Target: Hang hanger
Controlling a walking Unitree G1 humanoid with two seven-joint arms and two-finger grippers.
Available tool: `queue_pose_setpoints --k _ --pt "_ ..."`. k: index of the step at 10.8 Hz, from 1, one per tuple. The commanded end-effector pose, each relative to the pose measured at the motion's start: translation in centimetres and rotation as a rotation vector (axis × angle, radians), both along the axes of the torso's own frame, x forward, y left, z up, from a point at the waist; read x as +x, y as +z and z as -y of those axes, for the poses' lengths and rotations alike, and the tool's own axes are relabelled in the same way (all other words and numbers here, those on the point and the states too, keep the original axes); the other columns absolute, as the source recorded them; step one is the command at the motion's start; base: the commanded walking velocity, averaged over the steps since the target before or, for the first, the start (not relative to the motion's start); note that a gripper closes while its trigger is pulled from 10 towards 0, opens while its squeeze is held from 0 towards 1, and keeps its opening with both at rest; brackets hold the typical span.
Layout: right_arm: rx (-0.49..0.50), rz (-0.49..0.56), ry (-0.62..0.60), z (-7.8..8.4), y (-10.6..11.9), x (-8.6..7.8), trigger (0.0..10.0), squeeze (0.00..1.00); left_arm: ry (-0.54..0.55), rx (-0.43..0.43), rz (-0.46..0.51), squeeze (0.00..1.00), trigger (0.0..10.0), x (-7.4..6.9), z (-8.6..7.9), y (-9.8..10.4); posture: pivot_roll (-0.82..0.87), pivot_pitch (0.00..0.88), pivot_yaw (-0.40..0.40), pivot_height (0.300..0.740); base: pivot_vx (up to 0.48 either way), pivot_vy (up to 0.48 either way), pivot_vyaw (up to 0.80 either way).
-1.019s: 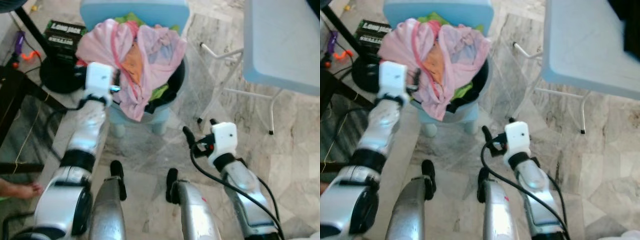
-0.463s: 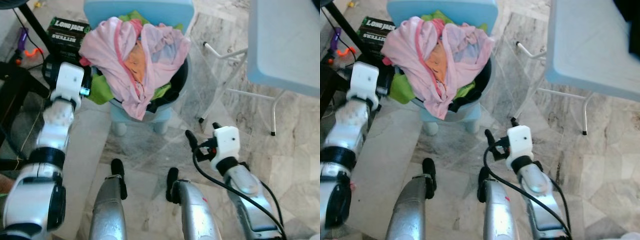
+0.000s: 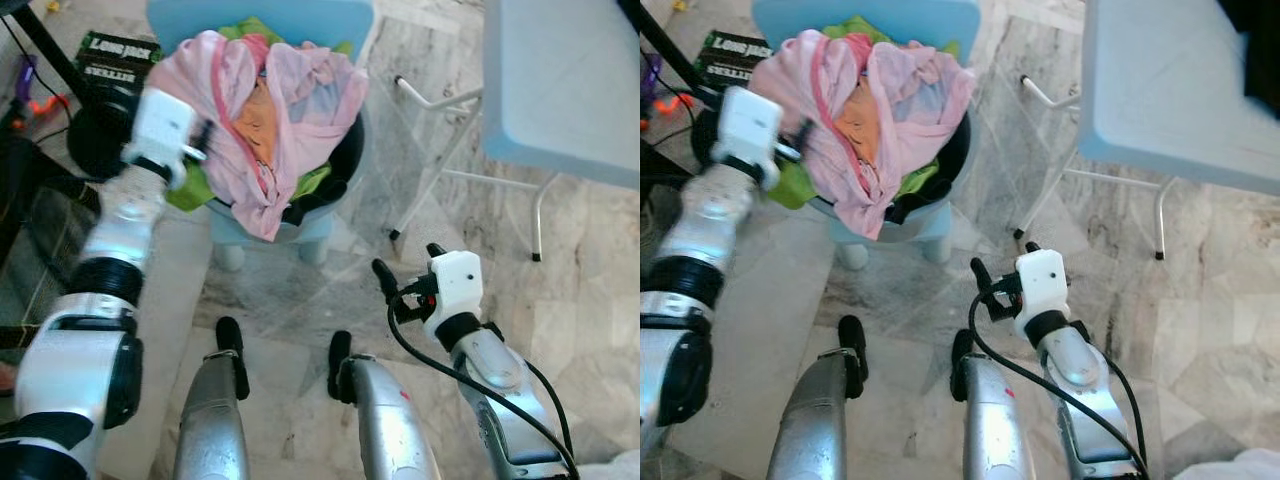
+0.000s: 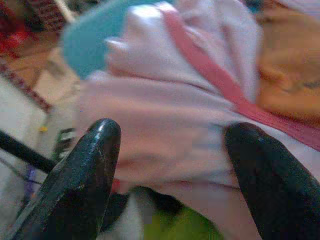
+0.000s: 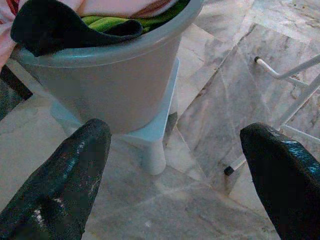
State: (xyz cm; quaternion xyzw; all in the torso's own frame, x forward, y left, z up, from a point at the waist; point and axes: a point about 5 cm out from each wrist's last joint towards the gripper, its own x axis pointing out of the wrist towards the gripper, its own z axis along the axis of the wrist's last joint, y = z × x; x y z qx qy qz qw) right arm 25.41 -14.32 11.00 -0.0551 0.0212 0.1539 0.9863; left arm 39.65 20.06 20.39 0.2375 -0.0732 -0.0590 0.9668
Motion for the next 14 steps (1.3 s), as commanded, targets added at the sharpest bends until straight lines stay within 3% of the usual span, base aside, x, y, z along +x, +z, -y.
queue_pose_setpoints --k 1,4,5,6,7,9,14 --pt "-0.013 -0.031 -0.016 0.7 -0.5 -0.7 10.0 0.00 -0.036 0.025 -0.038 0.00 10.0 0.0 0.6 -0.9 -0.18 0.515 -0.139 0.740 0.000 0.000 0.00" --pt "-0.014 -0.030 -0.031 0.8 -0.5 -0.9 10.0 0.00 -0.044 0.103 -0.102 0.00 10.0 0.3 0.7 -1.6 -0.19 0.514 -0.128 0.740 0.000 0.000 0.00" --pt "-0.012 -0.034 -0.035 0.9 -0.5 -0.9 10.0 0.00 -0.038 0.135 -0.104 0.00 3.3 0.3 0.3 -1.6 -0.18 0.516 -0.128 0.740 0.000 0.000 0.00" --pt "-0.012 -0.034 -0.034 0.9 -0.5 -1.0 10.0 0.00 -0.035 0.173 -0.112 0.00 0.0 0.2 -0.1 -1.7 -0.18 0.516 -0.128 0.740 0.000 0.000 0.00" --pt "-0.011 -0.036 -0.033 0.9 -0.5 -1.0 10.0 0.00 -0.027 0.241 -0.131 0.00 0.0 0.0 -0.8 -2.1 -0.18 0.511 -0.127 0.740 0.000 0.000 0.00" --pt "-0.013 -0.038 -0.037 1.0 -0.5 -1.0 10.0 0.00 -0.032 0.284 -0.153 0.00 0.0 -0.2 -1.3 -2.6 -0.19 0.515 -0.129 0.740 0.000 0.000 0.00" --pt "-0.018 -0.032 -0.028 0.8 -0.4 -0.6 10.0 0.00 -0.048 0.172 -0.148 0.00 0.0 0.0 0.3 -3.0 -0.19 0.514 -0.134 0.740 0.000 0.000 0.00"
